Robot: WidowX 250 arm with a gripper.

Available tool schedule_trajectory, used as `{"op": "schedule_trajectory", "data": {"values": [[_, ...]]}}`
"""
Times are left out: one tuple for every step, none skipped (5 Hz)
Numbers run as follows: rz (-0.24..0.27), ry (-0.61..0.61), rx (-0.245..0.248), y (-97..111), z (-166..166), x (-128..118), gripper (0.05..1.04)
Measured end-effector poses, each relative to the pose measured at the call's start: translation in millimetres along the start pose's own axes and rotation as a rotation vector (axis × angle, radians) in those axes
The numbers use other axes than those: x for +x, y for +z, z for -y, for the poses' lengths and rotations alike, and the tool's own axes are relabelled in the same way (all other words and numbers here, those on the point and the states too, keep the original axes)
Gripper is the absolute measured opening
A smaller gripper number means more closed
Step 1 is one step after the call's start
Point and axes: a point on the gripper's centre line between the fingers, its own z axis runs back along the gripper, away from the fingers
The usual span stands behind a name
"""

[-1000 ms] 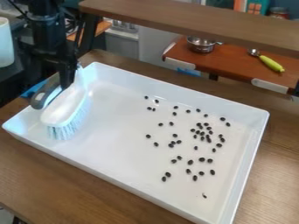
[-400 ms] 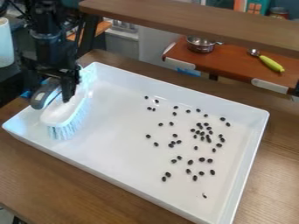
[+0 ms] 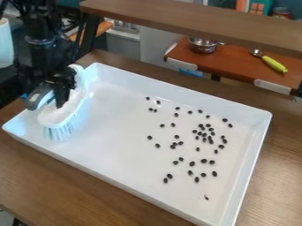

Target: Sweep into pile

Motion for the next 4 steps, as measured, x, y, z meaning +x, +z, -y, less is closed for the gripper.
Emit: {"op": "schedule_trajectory", "data": {"values": [[-0.027,0.003,0.011,-3.7,2.4,1.7,0.521],[-0.027,0.002,0.013,-3.4,7.2,2.3,0.498],[-0.037,-0.011,-0.006,-4.9,15.3,-0.5,0.498],[-0.039,-0.042,-0.028,-2.6,28.3,-6.4,0.498]]}}
